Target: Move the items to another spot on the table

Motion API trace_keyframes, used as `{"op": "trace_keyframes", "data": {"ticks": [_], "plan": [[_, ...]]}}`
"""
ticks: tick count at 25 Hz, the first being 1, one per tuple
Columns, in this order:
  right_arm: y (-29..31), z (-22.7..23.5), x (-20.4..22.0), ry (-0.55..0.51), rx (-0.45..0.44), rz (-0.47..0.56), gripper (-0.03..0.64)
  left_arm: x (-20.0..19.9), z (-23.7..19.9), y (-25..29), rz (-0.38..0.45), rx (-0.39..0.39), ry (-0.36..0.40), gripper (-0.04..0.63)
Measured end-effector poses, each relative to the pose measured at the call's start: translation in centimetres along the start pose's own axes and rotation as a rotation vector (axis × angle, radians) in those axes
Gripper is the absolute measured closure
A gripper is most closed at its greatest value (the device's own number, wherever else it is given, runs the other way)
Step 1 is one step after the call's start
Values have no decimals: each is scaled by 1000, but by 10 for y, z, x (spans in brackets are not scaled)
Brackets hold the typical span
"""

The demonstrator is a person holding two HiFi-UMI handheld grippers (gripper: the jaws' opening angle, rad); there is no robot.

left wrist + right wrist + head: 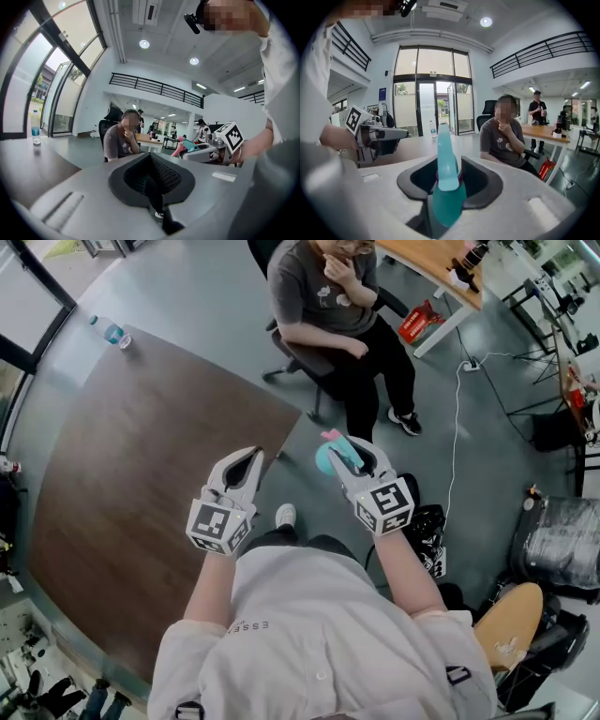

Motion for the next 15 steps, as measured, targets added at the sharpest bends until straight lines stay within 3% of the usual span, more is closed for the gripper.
{"op": "trace_keyframes", "data": {"ticks": [3, 6, 15], "plan": [[32, 14, -14, -23, -45, 14, 482, -16, -19, 16, 23, -34, 4, 578], [66, 19, -25, -57, -135, 23, 482, -22, -39, 17, 56, -115, -21, 578], [182, 4, -63, -186, -511, 81, 482, -45, -109, 0, 191, -465, -92, 578]]}}
Point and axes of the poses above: the fingertips, and each gripper's own axes: y forward along the fingers, z to its right, x out of its underside, the point moved 2 cm from there along -y, backward along the fingers, and after that the axes turned 14 degrees about -y, right-handed, at the moved point
